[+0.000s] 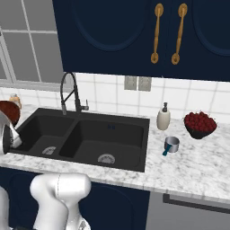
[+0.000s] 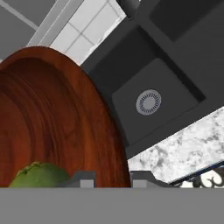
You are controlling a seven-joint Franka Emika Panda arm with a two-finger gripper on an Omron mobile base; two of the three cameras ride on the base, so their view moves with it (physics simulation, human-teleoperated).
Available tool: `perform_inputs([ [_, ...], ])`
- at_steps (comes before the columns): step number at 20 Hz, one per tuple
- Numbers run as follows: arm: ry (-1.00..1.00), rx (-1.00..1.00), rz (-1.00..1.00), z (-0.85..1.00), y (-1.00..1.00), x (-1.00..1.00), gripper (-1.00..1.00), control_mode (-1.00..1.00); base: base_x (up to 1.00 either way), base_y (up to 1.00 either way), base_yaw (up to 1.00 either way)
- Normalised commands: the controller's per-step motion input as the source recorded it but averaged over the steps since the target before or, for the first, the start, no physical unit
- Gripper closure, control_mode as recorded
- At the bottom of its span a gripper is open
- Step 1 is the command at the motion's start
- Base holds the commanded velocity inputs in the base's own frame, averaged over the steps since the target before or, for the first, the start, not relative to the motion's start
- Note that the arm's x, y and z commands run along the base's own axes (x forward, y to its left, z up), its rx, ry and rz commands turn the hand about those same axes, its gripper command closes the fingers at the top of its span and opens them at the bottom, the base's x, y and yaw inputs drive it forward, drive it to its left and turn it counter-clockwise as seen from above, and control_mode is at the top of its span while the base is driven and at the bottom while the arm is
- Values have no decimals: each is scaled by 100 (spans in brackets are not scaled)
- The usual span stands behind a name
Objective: Pick the lime from the sink and place it in the bowl. Then pick the bowl and place it in the microwave. Then close the microwave door and press the start button.
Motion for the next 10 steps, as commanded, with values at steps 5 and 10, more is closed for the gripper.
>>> perform_inputs([
  [5,3,1,-25,55,-64,-75,100,-100,0,0,0],
  [10,0,7,-21,55,-76,-69,100,-100,0,0,0],
])
